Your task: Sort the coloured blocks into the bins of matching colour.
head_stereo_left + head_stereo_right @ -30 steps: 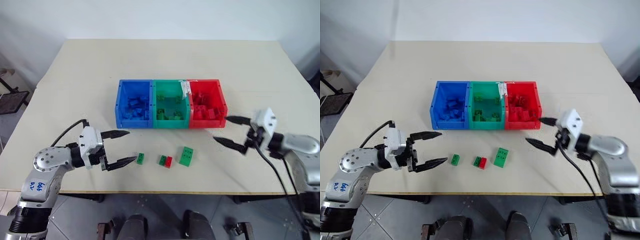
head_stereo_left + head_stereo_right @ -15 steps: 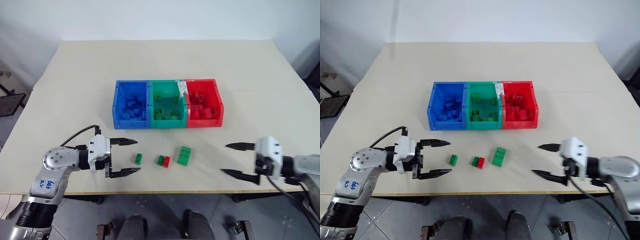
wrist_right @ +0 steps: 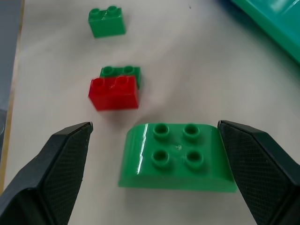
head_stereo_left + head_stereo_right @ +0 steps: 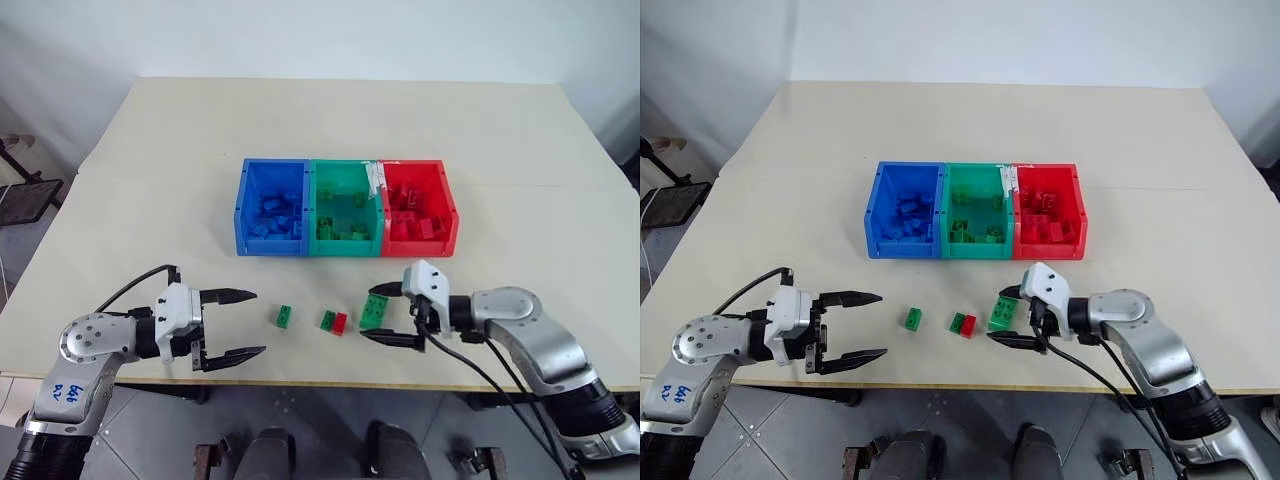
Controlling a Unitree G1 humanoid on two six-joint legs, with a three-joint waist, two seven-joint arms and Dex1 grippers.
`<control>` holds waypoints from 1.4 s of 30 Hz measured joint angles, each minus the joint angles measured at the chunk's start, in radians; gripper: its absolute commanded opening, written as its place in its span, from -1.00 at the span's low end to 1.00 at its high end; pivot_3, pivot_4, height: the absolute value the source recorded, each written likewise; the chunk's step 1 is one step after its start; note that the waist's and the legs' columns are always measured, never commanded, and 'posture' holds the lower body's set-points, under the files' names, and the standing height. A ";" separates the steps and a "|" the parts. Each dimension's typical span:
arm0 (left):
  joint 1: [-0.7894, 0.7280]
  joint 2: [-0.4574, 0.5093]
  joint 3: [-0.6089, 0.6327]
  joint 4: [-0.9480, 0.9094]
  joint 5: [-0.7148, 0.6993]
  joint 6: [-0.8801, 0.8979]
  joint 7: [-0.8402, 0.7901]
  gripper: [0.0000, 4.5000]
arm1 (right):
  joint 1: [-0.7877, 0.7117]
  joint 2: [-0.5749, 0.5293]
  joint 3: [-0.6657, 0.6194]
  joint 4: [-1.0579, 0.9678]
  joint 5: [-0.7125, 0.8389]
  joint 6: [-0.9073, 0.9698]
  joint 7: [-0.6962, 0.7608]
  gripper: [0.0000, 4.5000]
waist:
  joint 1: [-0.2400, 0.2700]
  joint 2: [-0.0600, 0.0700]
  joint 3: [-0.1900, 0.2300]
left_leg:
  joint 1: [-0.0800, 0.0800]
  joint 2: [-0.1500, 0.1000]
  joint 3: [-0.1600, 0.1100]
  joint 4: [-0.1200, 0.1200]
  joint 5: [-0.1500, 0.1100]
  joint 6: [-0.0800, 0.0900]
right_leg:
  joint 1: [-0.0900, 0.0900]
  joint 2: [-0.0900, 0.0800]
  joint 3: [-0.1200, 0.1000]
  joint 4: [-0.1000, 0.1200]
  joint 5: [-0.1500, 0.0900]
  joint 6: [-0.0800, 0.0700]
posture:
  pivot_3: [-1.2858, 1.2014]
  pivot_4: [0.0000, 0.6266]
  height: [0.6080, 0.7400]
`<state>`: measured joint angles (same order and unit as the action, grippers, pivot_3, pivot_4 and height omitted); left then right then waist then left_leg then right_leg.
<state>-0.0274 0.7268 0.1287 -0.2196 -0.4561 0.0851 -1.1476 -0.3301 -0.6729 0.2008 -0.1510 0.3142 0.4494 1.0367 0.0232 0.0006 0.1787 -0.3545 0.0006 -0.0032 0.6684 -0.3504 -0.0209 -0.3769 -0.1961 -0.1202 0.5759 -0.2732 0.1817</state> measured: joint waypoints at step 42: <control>0.027 -0.037 -0.026 -0.082 -0.013 0.029 0.059 1.00 | -0.037 0.012 0.032 -0.016 -0.027 0.061 -0.001 0.81 | -0.024 -0.001 0.000 | 0.000 0.001 -0.001 0.000 -0.002 0.000 | 0.000 0.000 -0.002 0.002 0.000 0.000 | 0.03 -0.52 1.00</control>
<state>-0.0009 0.6897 0.1023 -0.3016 -0.4690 0.1144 -1.0887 -0.3674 -0.6604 0.2329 -0.1670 0.2875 0.5107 1.0357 -0.0007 0.0001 0.1784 -0.3540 0.0015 -0.0037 0.6688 -0.3524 -0.0212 -0.3771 -0.1959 -0.1218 0.5777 -0.2731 0.1818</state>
